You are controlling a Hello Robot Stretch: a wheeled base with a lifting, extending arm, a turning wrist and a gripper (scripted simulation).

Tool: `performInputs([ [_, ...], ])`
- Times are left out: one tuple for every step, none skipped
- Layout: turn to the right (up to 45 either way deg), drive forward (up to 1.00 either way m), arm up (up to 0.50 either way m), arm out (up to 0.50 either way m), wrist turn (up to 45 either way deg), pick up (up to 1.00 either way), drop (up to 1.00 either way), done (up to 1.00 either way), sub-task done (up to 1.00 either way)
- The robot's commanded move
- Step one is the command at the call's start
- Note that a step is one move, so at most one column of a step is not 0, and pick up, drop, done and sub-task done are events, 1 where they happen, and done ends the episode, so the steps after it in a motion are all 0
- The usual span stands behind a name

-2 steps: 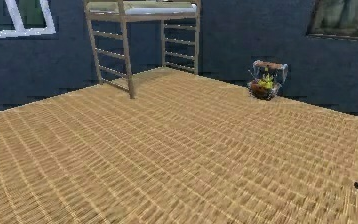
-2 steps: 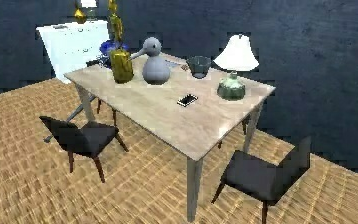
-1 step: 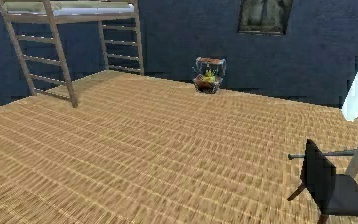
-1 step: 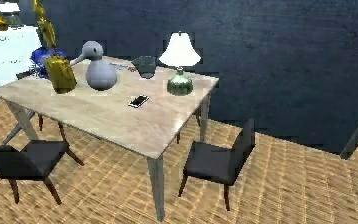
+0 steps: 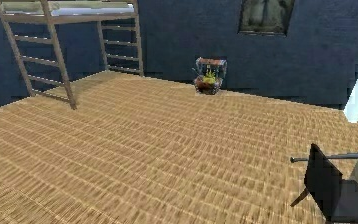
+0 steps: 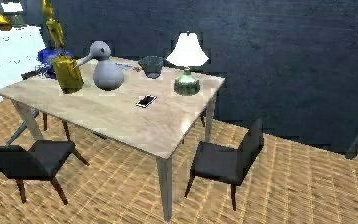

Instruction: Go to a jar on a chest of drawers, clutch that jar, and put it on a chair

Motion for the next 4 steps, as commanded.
performInputs([
  [6.0,0.00,0.00,0.00,0.0,0.00,0.00,0.00,0.00],
  [0.0,1.00,0.00,0.00,0.0,0.00,0.00,0.00,0.00],
  [21.0,0.00,0.00,0.00,0.0,0.00,0.00,0.00,0.00],
  [0.0,0.05,0.00,0.00,0.0,0.00,0.00,0.00,0.00],
])
